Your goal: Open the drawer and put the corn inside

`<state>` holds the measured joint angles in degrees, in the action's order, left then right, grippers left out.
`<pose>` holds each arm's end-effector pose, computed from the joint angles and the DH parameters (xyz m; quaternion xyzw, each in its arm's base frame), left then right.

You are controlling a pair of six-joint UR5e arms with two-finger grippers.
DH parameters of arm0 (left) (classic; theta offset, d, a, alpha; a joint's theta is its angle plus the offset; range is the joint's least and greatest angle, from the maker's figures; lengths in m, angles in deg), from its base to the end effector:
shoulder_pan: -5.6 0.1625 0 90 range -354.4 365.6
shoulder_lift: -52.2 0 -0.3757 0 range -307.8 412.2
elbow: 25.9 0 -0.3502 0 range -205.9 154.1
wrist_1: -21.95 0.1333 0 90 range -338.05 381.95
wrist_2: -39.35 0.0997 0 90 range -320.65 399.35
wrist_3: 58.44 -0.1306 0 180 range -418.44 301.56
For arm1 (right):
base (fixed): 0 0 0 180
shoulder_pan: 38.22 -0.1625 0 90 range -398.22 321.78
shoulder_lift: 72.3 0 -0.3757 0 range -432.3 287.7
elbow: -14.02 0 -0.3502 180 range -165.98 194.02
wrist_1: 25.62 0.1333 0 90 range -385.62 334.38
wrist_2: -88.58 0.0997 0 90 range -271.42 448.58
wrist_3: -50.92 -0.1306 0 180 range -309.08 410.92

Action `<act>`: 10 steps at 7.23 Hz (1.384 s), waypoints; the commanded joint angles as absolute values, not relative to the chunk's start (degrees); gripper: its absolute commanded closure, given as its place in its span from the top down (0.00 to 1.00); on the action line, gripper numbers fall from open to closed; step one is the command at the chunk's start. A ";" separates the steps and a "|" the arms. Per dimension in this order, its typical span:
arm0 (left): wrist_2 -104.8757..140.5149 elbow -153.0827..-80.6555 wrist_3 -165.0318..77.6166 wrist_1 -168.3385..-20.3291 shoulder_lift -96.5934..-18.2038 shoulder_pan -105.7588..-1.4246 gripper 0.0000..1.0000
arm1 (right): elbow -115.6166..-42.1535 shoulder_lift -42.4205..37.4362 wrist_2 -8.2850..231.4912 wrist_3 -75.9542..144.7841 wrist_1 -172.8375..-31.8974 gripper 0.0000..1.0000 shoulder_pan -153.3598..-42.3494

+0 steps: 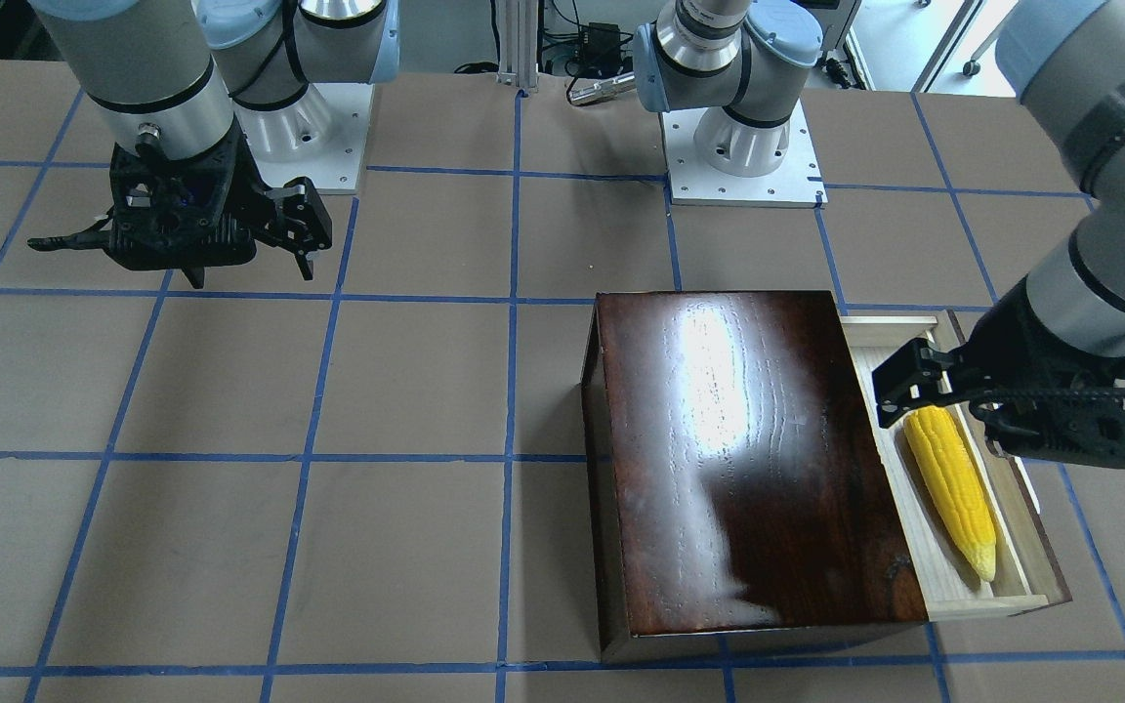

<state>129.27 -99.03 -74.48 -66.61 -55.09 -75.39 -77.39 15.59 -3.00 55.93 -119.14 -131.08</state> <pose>-0.0435 -0.5778 0.3899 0.0613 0.9981 -0.0088 0.0012 0.1526 -0.4560 0.3859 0.0686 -0.9975 -0.0003 0.0138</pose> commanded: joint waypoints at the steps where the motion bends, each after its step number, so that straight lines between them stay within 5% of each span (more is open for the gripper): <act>1: 129.27 -99.28 -65.71 -69.62 -53.63 -80.42 1.00 | -77.38 15.59 -3.00 55.93 -119.14 1.00 -131.12; 10: 129.70 -103.33 -60.81 -70.52 -51.16 -83.34 1.00 | -77.38 15.59 -3.00 55.93 -119.14 1.00 -131.12</act>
